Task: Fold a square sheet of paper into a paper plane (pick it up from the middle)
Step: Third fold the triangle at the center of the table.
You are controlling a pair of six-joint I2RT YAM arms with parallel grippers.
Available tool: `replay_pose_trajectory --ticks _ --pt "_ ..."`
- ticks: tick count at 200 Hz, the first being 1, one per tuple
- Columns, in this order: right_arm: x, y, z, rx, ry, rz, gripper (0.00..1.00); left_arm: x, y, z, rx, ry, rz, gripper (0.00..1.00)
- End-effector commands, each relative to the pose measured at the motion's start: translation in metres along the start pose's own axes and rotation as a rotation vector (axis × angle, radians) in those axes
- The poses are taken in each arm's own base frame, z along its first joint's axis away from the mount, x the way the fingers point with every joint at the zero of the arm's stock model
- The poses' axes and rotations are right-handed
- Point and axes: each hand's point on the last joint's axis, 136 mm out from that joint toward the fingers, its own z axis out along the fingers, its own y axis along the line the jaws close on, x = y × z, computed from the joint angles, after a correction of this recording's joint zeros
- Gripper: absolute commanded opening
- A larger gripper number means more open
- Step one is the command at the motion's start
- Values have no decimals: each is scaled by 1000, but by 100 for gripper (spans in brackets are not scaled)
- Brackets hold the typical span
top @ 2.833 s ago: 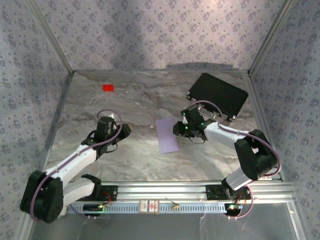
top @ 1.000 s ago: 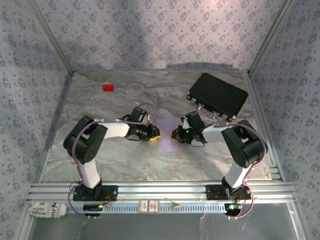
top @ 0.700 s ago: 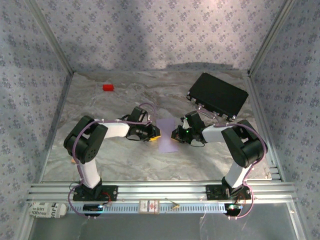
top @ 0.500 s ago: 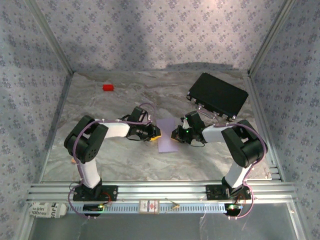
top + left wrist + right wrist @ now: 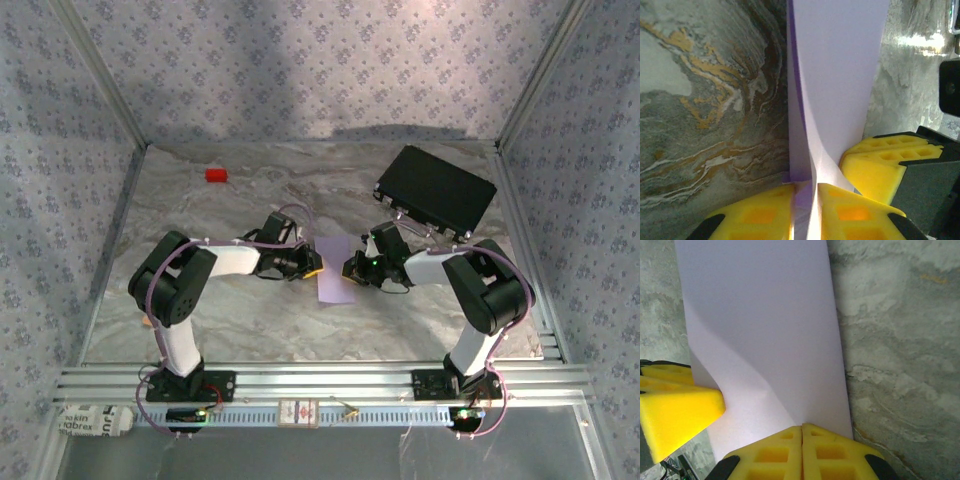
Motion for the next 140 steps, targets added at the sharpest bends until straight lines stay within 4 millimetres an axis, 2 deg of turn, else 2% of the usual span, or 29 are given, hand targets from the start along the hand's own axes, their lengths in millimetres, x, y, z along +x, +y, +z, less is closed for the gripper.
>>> replay_pose_trajectory --ticks 1,36,74,86,140 --pt "6 -12 1 24 13 32 10 2 -7 -3 26 -3 14 14" --pt "0 3 -6 -22 -21 -15 15 1 -7 -10 23 -22 4 6" --pt "-7 20 -30 3 -110 -143 40 -1 -6 -22 19 -41 -34 4" --pt "-7 25 -37 31 -123 -205 44 -1 -6 -25 25 -42 -47 4" --pt "11 63 -50 78 -169 -563 47 -4 -6 -33 48 -44 -94 4"
